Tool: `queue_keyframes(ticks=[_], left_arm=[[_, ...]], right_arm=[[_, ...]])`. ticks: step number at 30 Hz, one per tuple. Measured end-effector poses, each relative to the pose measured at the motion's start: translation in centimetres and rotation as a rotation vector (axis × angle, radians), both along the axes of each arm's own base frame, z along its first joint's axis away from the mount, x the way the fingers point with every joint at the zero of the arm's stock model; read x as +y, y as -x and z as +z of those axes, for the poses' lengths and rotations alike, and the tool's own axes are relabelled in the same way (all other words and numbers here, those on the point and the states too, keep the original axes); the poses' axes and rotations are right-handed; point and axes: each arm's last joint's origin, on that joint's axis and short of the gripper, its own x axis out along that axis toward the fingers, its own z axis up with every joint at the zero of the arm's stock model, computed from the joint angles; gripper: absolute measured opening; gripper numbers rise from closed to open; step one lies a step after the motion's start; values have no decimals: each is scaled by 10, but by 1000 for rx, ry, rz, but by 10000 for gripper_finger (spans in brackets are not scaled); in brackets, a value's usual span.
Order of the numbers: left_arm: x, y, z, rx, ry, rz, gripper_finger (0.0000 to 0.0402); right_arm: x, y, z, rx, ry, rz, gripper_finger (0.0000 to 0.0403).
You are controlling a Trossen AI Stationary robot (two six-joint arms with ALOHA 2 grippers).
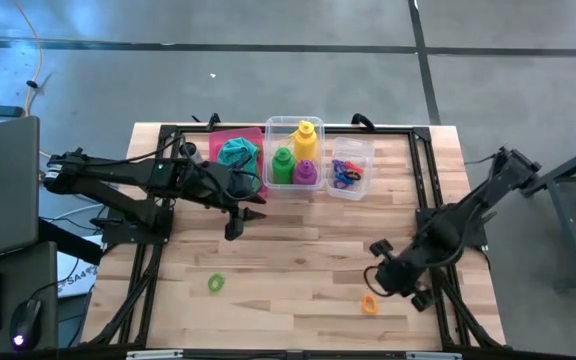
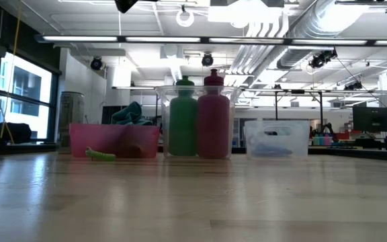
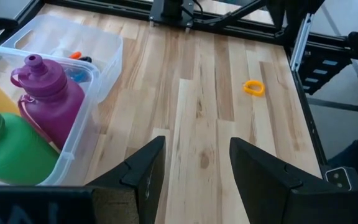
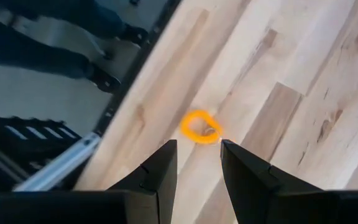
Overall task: Pick & Place Sports Items
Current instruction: Put the yellow spring keychain into the right transparent bin
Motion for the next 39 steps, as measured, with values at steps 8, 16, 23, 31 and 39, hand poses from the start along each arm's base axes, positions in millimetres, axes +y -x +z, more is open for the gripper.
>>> queue_keyframes(ticks=[8, 16, 23, 31, 39], left_arm=[[0, 0, 0, -1, -1, 1, 177], [0, 0, 0, -1, -1, 1, 177], [0, 0, 0, 0, -1, 1, 177], [0, 0, 0, 0, -1, 1, 177], [0, 0, 0, 0, -1, 1, 177]], right_arm=[[27, -14, -37, 35, 151, 159, 117], [48, -31, -72, 9, 271, 315, 117], [63, -49, -101, -8, 276, 343, 117], [69, -55, -131, 53, 337, 410, 117], [70, -58, -153, 107, 384, 420, 117]])
